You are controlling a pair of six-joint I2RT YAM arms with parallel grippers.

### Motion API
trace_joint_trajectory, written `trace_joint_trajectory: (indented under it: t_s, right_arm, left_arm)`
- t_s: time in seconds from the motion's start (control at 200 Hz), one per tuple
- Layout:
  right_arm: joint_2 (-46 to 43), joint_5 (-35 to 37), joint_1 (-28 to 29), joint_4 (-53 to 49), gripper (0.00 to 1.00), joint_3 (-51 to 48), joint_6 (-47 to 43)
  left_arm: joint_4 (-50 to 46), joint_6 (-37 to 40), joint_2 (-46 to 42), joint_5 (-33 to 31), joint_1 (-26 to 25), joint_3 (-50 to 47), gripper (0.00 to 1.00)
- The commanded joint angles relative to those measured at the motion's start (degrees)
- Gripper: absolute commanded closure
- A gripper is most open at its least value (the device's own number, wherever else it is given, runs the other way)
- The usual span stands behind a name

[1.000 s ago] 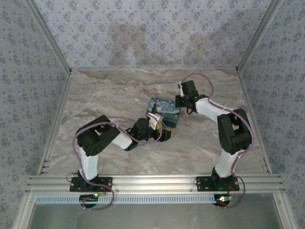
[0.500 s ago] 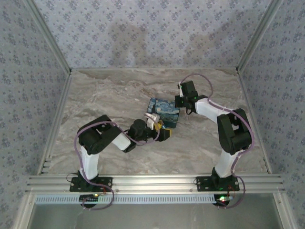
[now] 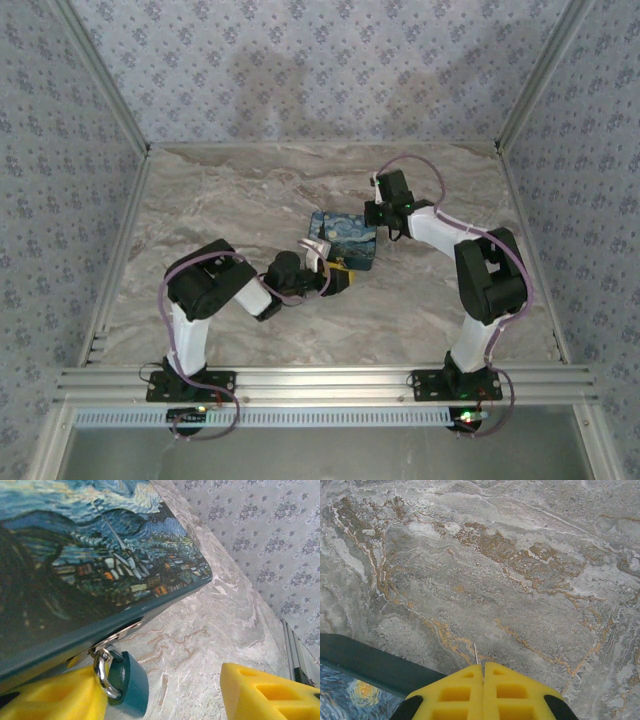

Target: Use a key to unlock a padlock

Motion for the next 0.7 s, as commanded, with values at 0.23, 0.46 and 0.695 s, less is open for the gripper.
trace_joint_trajectory:
  t_s: [0.23,0.46,0.695]
  right_arm:
    - [0.77,-1.32,1.35,-3.32,1.00,-1.88,0.66]
    - [0.60,-1.23,1.23,-3.34,1.00,-1.99,0.62]
    - [0.68,-1.32,1.27,-2.82,1.00,-2.09,0.93]
  left_arm:
    - [-1.41,-2.03,2.29,-0.22,0.28,3.31,0.33]
    - [-1.68,-3.23,3.27,-0.25,0.04,3.14,0.36]
    - [-0.02,-3.50,2.65,-1.18,-1.80,0.95,0.30]
